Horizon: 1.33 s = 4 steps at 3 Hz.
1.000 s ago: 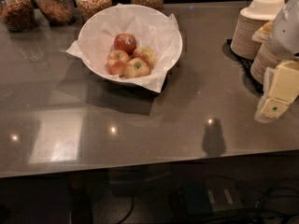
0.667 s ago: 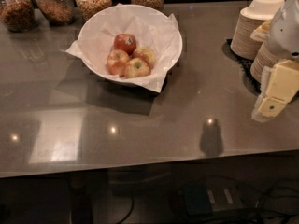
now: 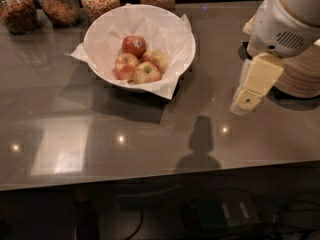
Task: Pick apple from white bowl
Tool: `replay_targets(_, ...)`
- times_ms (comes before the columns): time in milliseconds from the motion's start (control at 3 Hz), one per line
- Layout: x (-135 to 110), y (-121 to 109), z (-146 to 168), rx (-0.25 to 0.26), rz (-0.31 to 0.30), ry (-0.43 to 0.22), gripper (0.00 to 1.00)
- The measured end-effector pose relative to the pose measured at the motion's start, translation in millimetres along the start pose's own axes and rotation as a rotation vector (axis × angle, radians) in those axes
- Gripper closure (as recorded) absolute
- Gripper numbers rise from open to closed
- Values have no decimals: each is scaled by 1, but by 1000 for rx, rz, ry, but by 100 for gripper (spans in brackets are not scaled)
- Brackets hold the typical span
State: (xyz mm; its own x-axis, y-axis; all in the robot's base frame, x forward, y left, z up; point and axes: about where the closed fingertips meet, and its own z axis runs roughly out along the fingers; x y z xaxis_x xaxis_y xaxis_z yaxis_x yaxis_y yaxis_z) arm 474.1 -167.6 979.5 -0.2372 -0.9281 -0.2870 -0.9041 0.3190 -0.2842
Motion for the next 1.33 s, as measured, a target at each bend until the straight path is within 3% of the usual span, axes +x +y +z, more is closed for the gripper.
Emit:
replay_targets(667, -68, -28, 37, 14, 116, -74, 0)
replay_targets(1000, -128, -46, 72, -19, 223, -107, 0)
replay_targets(1333, -128, -46, 72, -18, 224, -109, 0)
